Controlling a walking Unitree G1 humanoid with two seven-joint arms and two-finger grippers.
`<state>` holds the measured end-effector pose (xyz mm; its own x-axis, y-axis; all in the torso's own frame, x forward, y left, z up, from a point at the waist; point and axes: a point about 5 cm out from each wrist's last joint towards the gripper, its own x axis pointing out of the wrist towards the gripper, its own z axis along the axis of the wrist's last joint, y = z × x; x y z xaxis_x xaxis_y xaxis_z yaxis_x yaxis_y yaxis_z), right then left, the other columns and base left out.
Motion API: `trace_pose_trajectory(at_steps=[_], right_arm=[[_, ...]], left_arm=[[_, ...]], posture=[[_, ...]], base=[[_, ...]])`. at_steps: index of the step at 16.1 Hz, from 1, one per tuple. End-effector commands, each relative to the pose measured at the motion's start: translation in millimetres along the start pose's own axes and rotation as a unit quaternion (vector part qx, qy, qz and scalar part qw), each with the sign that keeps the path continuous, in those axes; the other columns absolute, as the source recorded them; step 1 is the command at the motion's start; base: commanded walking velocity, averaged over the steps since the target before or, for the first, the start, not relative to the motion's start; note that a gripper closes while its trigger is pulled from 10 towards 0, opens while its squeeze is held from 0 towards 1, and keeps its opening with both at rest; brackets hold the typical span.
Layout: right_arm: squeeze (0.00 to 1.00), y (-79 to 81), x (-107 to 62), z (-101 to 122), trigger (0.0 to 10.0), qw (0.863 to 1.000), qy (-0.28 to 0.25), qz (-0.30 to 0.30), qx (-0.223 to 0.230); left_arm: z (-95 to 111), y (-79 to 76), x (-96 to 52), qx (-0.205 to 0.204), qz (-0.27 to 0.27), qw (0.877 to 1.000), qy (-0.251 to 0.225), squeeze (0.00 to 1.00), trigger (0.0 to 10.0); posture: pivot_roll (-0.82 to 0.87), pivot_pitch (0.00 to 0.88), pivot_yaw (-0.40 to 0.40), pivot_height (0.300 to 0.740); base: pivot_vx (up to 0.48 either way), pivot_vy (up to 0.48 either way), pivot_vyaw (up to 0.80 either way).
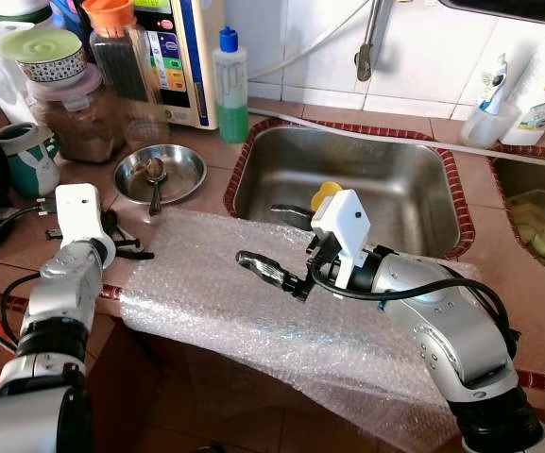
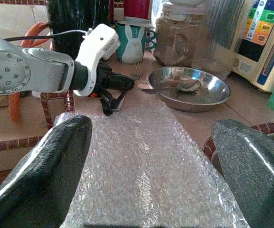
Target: Kitchen organization
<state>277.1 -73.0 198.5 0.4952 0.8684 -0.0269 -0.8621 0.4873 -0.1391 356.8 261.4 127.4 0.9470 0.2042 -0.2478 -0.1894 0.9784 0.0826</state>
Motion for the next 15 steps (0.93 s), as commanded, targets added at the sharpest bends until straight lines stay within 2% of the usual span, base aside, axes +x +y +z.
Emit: trace_pose_trajectory(at_steps=[1, 3, 4, 6, 7, 11, 14, 15], right_arm=[[0.00, -1.5, -0.3, 3, 10.0, 1.000, -0.004, 0.001, -0.009], [0.00, -2.1, -0.2, 4, 10.0, 1.000, -0.004, -0.001, -0.011], [0.00, -2.3, -0.1, 4, 10.0, 1.000, -0.004, -0.001, -0.012], [0.00, -2.7, 0.2, 4, 10.0, 1.000, -0.003, -0.001, -0.014], [0.00, -3.4, 0.4, 4, 10.0, 1.000, -0.003, -0.002, -0.015], [0.00, -4.7, 0.8, 4, 10.0, 1.000, -0.003, -0.005, -0.017], [0.00, -4.9, 0.3, 3, 10.0, 1.000, -0.003, -0.006, -0.018], [0.00, -4.9, 0.2, 3, 10.0, 1.000, -0.002, -0.004, -0.018]], left_arm=[[-16, 2.8, -2.6, 0.017, 0.015, 0.999, 0.027, 0.00, 0.0], [1, 1.3, -5.0, 0.049, 0.036, 0.998, -0.030, 0.00, 0.0], [3, 1.1, -6.0, 0.061, 0.042, 0.996, -0.044, 0.00, 0.0], [11, -1.1, -9.4, 0.073, 0.053, 0.993, -0.075, 0.00, 0.0], [19, -3.0, -13.1, 0.081, 0.063, 0.989, -0.108, 0.00, 0.0], [21, -10.5, -16.7, 0.085, 0.058, 0.986, -0.128, 0.00, 0.0], [20, -2.7, -13.5, 0.076, 0.083, 0.987, -0.116, 0.00, 0.0], [22, 2.0, -8.3, 0.055, 0.100, 0.989, -0.097, 0.00, 10.0]], posture=[[0.04, 0.102, 0.009, 0.740], [0.04, 0.100, 0.005, 0.740], [0.04, 0.100, 0.004, 0.740], [0.04, 0.098, 0.002, 0.740], [0.04, 0.097, 0.002, 0.740], [0.04, 0.094, 0.005, 0.740], [0.03, 0.090, 0.002, 0.740], [0.03, 0.089, 0.000, 0.740]], base=[[0.000, 0.000, 0.00], [0.000, 0.000, 0.00], [0.000, 0.000, 0.00], [0.000, 0.000, 0.00], [0.000, 0.000, 0.00], [0.000, 0.000, 0.00], [0.000, 0.000, 0.00], [0.000, 0.000, 0.00]])
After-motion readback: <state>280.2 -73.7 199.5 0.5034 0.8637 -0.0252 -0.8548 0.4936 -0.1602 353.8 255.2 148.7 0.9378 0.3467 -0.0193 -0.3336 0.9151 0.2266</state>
